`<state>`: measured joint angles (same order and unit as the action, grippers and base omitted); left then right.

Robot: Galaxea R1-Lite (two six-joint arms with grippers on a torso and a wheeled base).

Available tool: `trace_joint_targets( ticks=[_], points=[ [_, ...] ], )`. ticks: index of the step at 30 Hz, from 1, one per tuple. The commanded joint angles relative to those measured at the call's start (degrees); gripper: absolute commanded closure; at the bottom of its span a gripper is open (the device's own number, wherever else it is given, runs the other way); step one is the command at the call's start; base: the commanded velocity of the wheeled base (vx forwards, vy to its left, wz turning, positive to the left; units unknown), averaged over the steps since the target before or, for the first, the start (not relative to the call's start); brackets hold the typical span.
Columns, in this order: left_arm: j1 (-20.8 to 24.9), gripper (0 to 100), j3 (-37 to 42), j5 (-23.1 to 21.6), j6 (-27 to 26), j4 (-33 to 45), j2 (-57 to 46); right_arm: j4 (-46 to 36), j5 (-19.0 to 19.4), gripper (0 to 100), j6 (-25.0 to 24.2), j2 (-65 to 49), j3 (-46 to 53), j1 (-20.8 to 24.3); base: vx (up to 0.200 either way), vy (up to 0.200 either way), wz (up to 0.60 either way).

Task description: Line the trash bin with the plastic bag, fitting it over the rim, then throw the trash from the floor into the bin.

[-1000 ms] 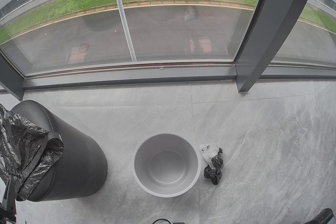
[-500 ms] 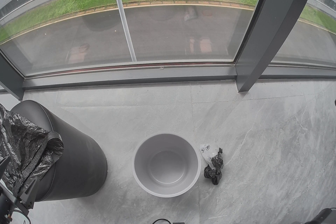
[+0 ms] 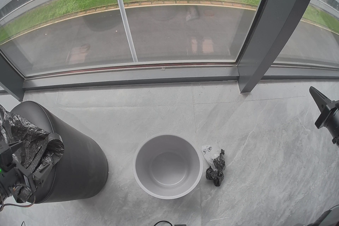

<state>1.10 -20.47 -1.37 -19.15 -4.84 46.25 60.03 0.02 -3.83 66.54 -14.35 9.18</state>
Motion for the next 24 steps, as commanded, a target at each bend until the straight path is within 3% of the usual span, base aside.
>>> trace_joint_targets(
  ticks=[1,16,24],
  points=[
    [-0.4,0,-1.4,1.2,0.0,-5.4,11.2,0.9,0.0,100,-0.1,4.7,-0.4,0.3,0.0,0.0,0.0],
    [-3.0,0,-3.4,1.2,1.1,-9.8,21.3,0.9,-0.1,100,-0.2,4.5,0.0,0.3,0.0,0.0,0.0],
    [-4.7,0,-3.1,1.4,1.1,-18.4,27.6,0.8,-0.1,100,-1.0,4.5,-0.1,0.3,0.0,0.0,0.0]
  ],
)
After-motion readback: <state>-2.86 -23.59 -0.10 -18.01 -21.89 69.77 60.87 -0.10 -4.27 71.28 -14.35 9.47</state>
